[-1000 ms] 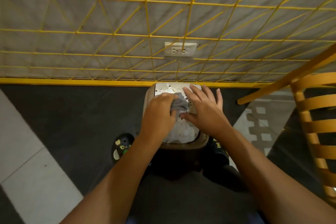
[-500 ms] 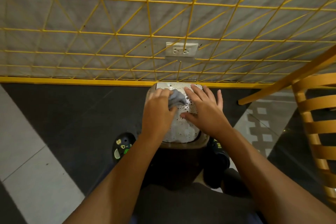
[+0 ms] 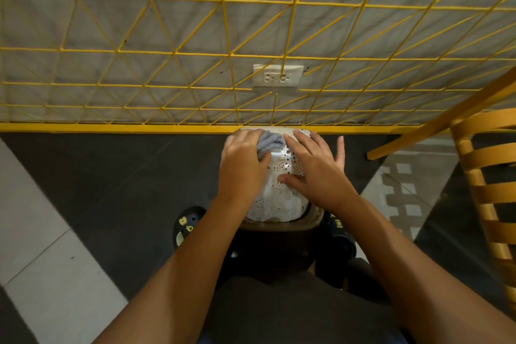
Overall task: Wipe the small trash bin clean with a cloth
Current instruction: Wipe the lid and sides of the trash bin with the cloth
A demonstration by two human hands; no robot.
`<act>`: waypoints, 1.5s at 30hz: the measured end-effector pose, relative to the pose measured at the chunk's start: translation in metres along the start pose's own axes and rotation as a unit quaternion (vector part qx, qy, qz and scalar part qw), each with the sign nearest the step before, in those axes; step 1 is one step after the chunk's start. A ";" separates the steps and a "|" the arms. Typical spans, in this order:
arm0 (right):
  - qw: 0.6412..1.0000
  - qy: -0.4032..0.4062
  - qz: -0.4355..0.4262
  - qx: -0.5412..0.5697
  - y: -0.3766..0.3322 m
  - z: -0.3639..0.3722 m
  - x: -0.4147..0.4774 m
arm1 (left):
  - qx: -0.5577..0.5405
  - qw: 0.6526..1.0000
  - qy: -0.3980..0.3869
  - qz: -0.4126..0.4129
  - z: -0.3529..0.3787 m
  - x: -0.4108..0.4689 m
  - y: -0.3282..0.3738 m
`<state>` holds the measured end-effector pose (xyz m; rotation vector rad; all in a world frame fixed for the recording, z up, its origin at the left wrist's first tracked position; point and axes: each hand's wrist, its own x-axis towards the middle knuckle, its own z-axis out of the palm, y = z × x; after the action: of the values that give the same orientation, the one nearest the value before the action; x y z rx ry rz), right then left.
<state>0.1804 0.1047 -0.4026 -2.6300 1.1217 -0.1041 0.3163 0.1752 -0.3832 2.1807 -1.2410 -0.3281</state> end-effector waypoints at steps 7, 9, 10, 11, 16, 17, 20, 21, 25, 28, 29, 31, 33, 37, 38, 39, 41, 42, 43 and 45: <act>1.000 -0.005 0.004 0.004 -0.001 0.000 0.000 | -0.049 0.994 0.026 -0.094 -0.011 0.019 -0.013; 1.000 -0.007 0.005 0.003 -0.001 0.000 0.001 | -0.034 0.999 0.012 -0.040 -0.006 0.011 -0.006; 1.000 -0.007 0.006 0.000 -0.001 0.001 0.001 | -0.023 1.000 0.005 -0.015 -0.003 0.008 -0.003; 1.000 -0.005 0.006 -0.002 -0.001 0.001 0.001 | -0.018 1.000 0.003 -0.001 -0.001 0.005 0.000; 1.000 0.000 0.006 0.006 -0.001 0.002 0.000 | -0.026 0.996 0.024 -0.079 -0.003 0.014 -0.007; 1.000 -0.001 0.007 0.006 -0.001 0.001 0.000 | -0.035 0.993 0.028 -0.108 -0.006 0.015 -0.008; 1.000 -0.012 0.010 0.003 0.000 0.000 0.001 | -0.013 0.995 0.034 -0.095 -0.010 0.008 -0.008; 1.000 -0.014 0.011 0.003 0.000 0.000 0.001 | 0.005 0.998 0.031 -0.063 -0.009 0.003 -0.006; 1.000 -0.018 0.011 0.001 0.000 -0.001 0.001 | 0.028 1.000 0.006 0.007 -0.002 -0.005 0.002; 1.000 -0.019 0.009 -0.005 0.000 -0.001 0.001 | 0.041 0.999 -0.002 0.020 0.002 0.003 0.004; 1.000 -0.019 0.007 -0.005 0.000 -0.001 0.001 | 0.050 0.999 -0.004 0.016 0.004 0.006 0.003; 1.000 -0.019 0.003 -0.008 -0.001 -0.002 0.001 | 0.059 0.998 -0.002 -0.020 0.004 0.014 0.001; 1.000 -0.018 0.000 -0.010 -0.001 -0.003 0.001 | 0.056 0.995 0.004 -0.081 0.002 0.020 -0.002; 1.000 -0.017 0.003 -0.015 -0.001 -0.003 0.001 | 0.043 0.994 0.023 -0.095 0.003 0.012 0.000; 1.000 -0.017 0.003 -0.017 -0.001 -0.002 0.001 | 0.040 0.997 0.026 -0.068 0.005 0.007 0.003; 1.000 -0.016 0.001 -0.021 0.000 -0.002 0.001 | 0.037 0.998 0.025 -0.041 0.008 0.003 0.007; 1.000 -0.014 0.001 -0.025 0.000 -0.001 0.001 | 0.048 0.999 0.014 -0.003 0.012 0.000 0.012; 1.000 -0.014 0.002 -0.023 0.000 -0.001 0.001 | 0.056 0.998 0.012 0.004 0.014 0.000 0.013; 1.000 -0.014 0.002 -0.019 -0.001 -0.001 0.001 | 0.059 0.998 0.013 0.004 0.015 0.003 0.013; 1.000 -0.017 0.002 -0.018 -0.001 -0.001 0.001 | 0.049 0.998 0.016 -0.020 0.014 0.010 0.012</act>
<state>0.1818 0.1045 -0.4014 -2.6510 1.1275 -0.0391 0.3066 0.1572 -0.3866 2.2870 -1.2213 -0.2527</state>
